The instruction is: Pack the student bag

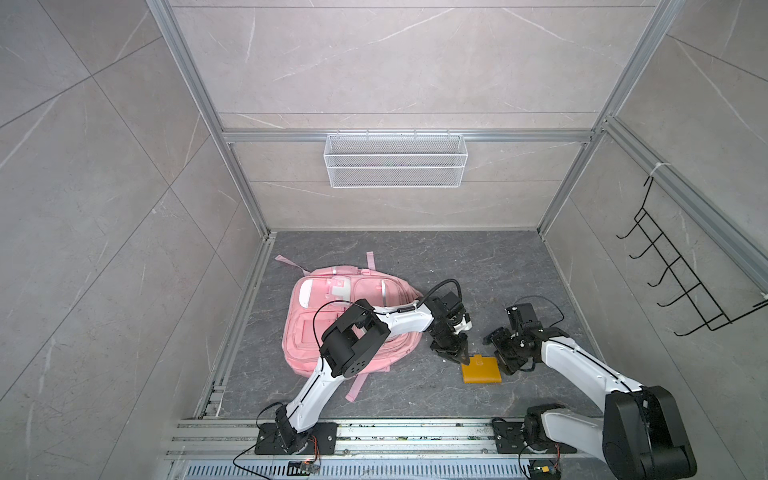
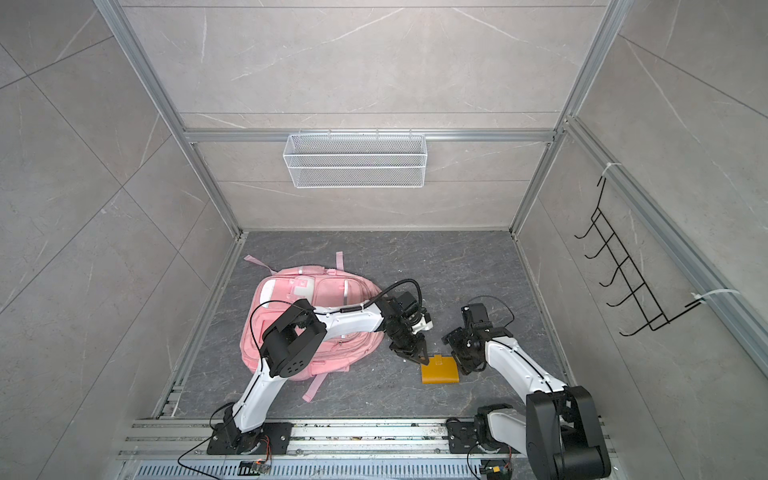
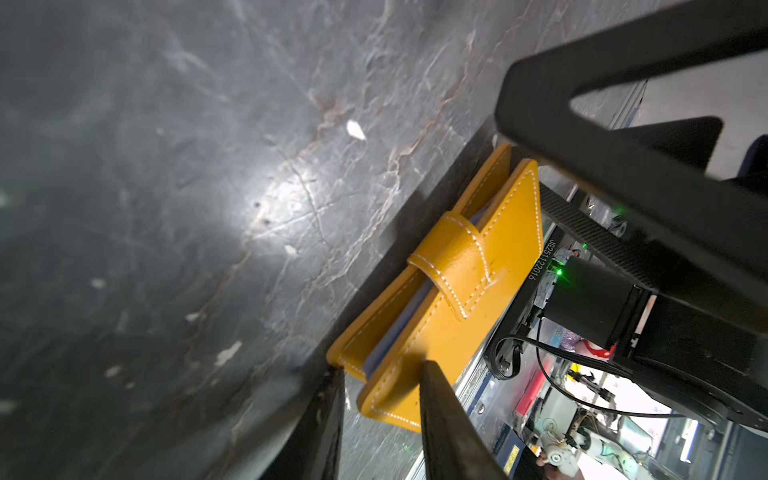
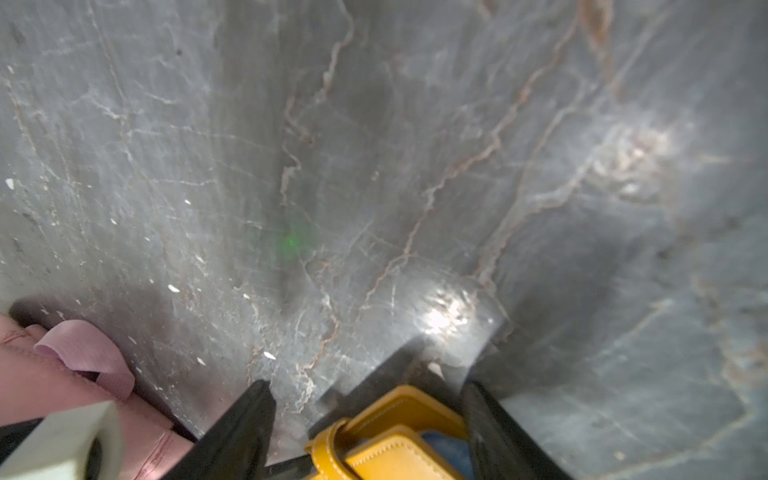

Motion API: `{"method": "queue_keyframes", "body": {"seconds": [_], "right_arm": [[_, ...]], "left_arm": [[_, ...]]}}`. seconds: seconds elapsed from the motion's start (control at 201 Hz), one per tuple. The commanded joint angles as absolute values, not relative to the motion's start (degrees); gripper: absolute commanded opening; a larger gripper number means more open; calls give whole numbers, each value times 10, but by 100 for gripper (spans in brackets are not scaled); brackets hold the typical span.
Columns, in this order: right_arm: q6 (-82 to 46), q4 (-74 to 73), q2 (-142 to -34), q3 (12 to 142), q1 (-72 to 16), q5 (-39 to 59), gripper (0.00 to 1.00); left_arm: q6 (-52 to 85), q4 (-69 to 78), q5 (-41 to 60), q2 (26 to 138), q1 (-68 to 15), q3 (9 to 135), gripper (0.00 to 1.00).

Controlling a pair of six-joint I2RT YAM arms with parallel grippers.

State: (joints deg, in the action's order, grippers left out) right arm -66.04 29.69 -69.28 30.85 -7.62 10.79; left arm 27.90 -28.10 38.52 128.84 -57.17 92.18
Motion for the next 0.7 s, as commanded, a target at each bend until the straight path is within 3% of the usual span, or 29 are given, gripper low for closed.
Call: {"method": "queue_keyframes", "body": {"seconds": [0.0,0.304,0.692], "right_arm": [[-665,276,-714,298,-87,102,74],[-617,281,-711,311,-94,92,77],[-555,303,-705,366,-96,83,81]], "left_arm": [[286,-257,404,1280,-575,921,24],[273,-288,399,1284,-574,939,0],[263,-290,390,1264,-566,939,0]]}}
